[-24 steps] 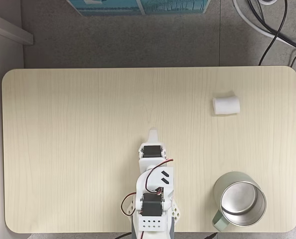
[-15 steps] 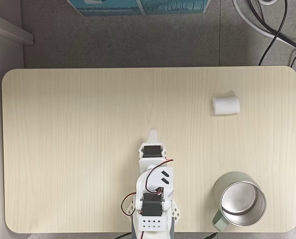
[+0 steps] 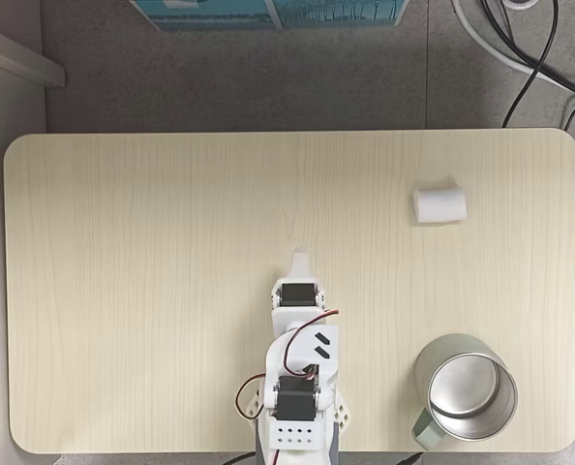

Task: Grasp a dressing and put it in the cup.

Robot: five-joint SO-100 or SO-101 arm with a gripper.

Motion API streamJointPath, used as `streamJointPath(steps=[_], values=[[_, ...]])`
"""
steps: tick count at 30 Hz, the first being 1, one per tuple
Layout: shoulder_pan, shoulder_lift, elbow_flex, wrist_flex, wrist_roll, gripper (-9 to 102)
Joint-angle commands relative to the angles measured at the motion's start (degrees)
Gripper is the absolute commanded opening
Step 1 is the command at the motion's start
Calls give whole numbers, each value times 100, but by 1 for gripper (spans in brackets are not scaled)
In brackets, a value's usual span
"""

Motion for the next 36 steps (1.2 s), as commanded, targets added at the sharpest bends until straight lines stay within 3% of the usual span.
streamJointPath(steps=[1,11,18,27,36], values=[[88,703,1081,141,-202,-2],[1591,4808,5273,1591,-1424,-1],[2646,7119,6785,2171,-2610,13],[3507,9105,7594,2013,-3665,22],[3973,11505,9114,1828,-3990,24]])
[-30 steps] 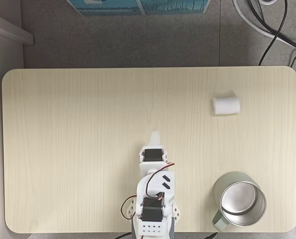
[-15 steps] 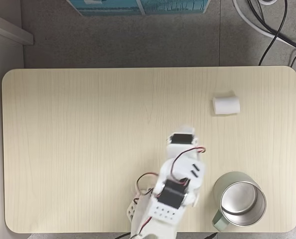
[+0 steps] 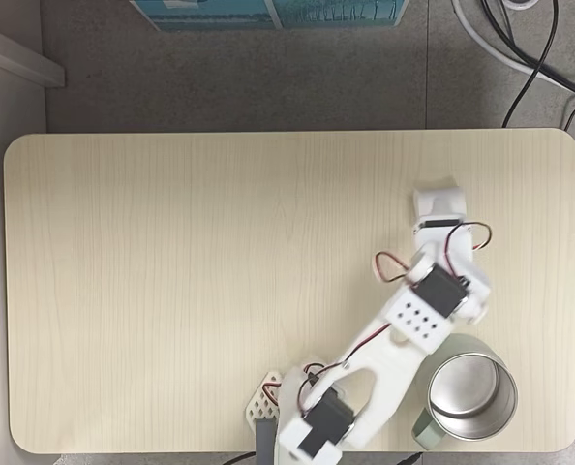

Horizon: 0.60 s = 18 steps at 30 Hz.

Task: Grasp a dressing and put it in the cup.

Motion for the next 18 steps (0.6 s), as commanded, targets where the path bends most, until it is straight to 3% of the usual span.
streamJointPath(steps=[1,9,18], values=[[35,694,703,-53,-70,24],[-141,1854,1107,-378,-26,24],[-404,1934,949,-431,70,24]])
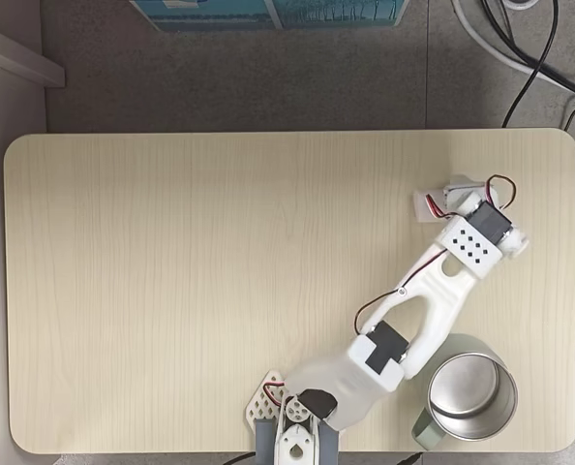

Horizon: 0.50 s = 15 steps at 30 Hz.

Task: Grasp a dressing and put it in the cup.

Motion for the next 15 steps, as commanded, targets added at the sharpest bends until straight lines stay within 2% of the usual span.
streamJointPath(steps=[1,3,7,15], values=[[-149,-114,26,-88,62,24],[-211,-149,-141,-202,97,21],[-299,-281,-457,-378,141,0],[-387,-1230,-1318,-615,105,-3]])
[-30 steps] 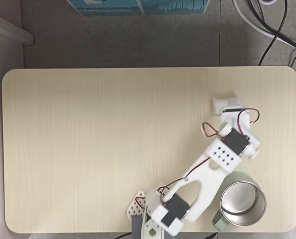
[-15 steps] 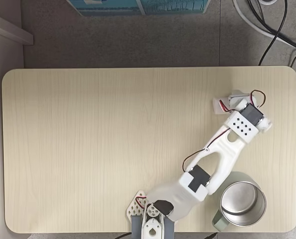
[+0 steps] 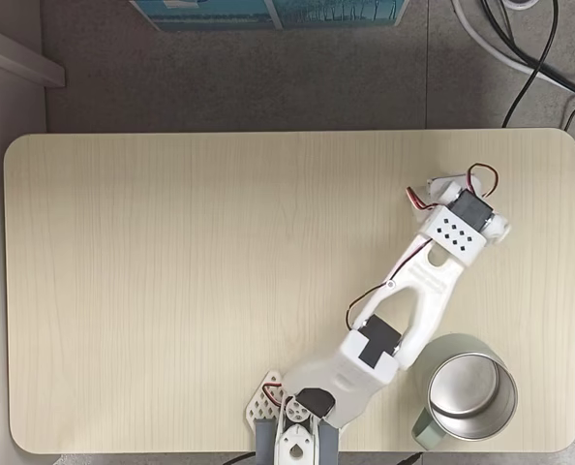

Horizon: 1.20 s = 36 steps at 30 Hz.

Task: Grasp a dressing and put it in the cup.

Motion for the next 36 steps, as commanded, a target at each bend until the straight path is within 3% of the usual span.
streamJointPath(steps=[1,11,19,25,36], values=[[-35,-800,-246,-26,62,-3],[229,-3709,-79,1266,369,-2],[932,-4667,976,3234,-598,-2],[1995,-5546,53,3296,-1916,-2],[3911,-5528,-1143,3252,-4386,-2]])
